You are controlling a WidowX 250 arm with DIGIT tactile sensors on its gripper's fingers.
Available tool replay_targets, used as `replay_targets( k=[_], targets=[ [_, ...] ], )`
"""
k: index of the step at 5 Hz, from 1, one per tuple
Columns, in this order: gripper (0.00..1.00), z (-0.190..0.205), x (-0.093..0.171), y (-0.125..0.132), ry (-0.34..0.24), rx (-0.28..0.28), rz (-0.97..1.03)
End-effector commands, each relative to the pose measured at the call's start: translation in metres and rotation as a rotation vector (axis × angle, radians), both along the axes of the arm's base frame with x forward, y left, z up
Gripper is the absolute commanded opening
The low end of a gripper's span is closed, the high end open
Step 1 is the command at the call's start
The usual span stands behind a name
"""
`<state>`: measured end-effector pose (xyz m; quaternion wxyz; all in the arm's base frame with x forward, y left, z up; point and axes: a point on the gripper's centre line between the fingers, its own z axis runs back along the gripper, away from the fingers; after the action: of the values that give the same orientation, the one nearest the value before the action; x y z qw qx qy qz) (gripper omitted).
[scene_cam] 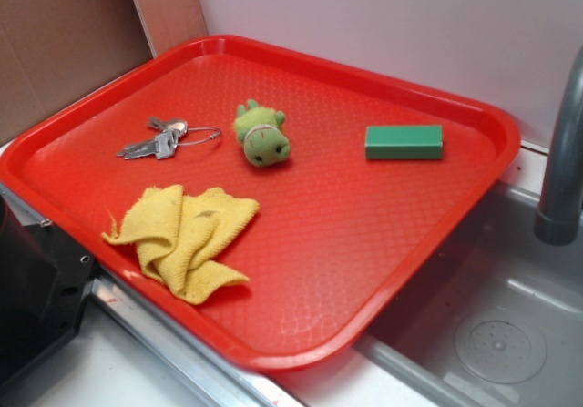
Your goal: Grab the green block.
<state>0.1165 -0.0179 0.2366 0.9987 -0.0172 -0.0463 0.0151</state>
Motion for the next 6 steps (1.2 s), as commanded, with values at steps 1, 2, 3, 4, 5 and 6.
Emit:
replay_targets(
  k=[1,2,3,4,5,6],
  targets=[
    [1.00,0.000,0.000,0.000,0.000,0.000,0.000],
    [1.00,-0.009,0.020,-0.001,-0.026,0.005,-0.038],
    [1.00,-0.022,0.048,-0.004,-0.051,0.011,-0.093],
    [1.00,-0.041,0.081,-0.011,-0.098,-0.016,-0.231],
    [1.00,-0.063,0.117,-0.017,-0.154,-0.052,-0.383],
    [1.00,-0.080,0.143,-0.029,-0.177,-0.029,-0.441]
  ],
)
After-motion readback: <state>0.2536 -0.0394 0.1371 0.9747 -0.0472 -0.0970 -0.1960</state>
